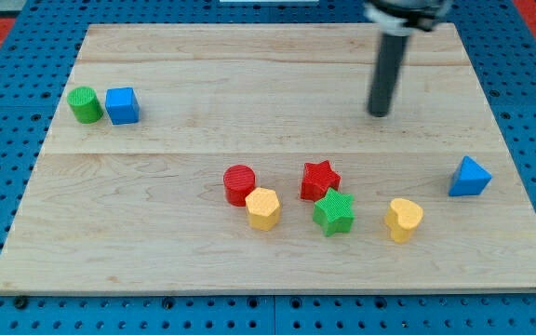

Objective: Slide the green circleblue cube towards the center left of the board

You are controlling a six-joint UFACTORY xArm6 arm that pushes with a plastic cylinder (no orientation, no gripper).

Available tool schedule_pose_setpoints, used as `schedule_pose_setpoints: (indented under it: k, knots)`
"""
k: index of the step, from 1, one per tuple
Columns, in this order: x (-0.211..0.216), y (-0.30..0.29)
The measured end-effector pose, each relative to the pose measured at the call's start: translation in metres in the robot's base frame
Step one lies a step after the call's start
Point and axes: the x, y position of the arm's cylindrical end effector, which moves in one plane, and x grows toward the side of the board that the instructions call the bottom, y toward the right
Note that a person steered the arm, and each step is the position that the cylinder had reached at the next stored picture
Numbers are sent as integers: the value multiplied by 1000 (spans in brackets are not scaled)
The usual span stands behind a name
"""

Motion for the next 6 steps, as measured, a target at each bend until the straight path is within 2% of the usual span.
schedule_pose_setpoints:
  k: [1, 2, 3, 4, 5, 6]
  knots:
    - [59, 54]
    - [94, 55]
    - [102, 88]
    - [133, 122]
    - [139, 73]
    - [113, 9]
